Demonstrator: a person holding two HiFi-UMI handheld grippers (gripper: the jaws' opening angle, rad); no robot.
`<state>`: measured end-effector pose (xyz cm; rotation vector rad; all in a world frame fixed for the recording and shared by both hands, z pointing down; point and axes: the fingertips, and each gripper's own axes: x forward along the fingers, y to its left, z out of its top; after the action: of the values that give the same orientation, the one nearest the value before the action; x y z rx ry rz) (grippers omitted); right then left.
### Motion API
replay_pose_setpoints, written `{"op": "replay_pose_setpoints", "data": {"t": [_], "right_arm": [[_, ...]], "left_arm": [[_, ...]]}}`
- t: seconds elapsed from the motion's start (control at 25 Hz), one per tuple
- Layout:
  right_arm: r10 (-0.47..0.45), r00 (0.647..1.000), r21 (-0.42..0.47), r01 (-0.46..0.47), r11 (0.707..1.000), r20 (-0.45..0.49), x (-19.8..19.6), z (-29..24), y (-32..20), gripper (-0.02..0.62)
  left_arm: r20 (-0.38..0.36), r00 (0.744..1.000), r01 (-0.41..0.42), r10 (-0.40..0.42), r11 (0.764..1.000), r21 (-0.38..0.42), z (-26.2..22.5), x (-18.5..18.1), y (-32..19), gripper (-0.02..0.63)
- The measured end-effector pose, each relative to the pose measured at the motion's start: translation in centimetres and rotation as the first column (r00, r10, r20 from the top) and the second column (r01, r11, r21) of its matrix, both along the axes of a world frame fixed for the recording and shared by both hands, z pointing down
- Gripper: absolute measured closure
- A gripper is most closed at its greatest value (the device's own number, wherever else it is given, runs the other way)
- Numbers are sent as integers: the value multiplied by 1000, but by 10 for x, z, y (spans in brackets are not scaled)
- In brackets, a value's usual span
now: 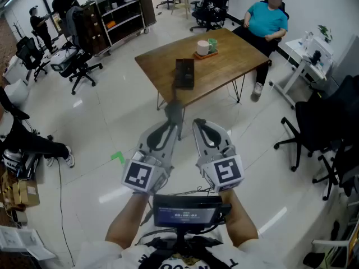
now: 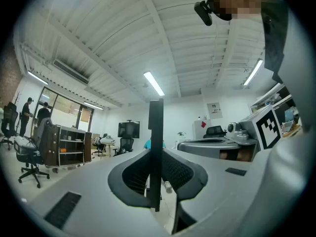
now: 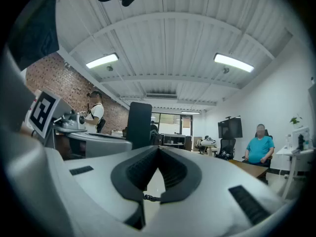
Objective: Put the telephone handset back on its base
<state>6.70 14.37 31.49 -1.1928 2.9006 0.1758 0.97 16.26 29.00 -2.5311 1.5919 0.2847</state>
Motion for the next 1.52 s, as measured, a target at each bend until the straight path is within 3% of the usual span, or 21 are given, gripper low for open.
{"op": "replay_pose_setpoints", "data": {"t": [0.32,0.76,1.04,1.52], "right_arm": [[-16,1000,-6,16,1000,2,21,2,-7,591],[-30,1000,1,30,1000,1,13,8,-47,591],[-15,1000,-11,15,1000,-6,-5,13,-96,591],[71,996,-31,-72,997,-45,-57,22,-200,591]], "left_arm": [[7,1000,11,-11,1000,-15,3,22,-5,545],[5,1000,20,-20,1000,-16,9,14,-46,545],[-1,1000,1,-1,1000,-15,13,-3,-98,545],[-47,994,-103,100,992,-71,25,-56,-205,545]]}}
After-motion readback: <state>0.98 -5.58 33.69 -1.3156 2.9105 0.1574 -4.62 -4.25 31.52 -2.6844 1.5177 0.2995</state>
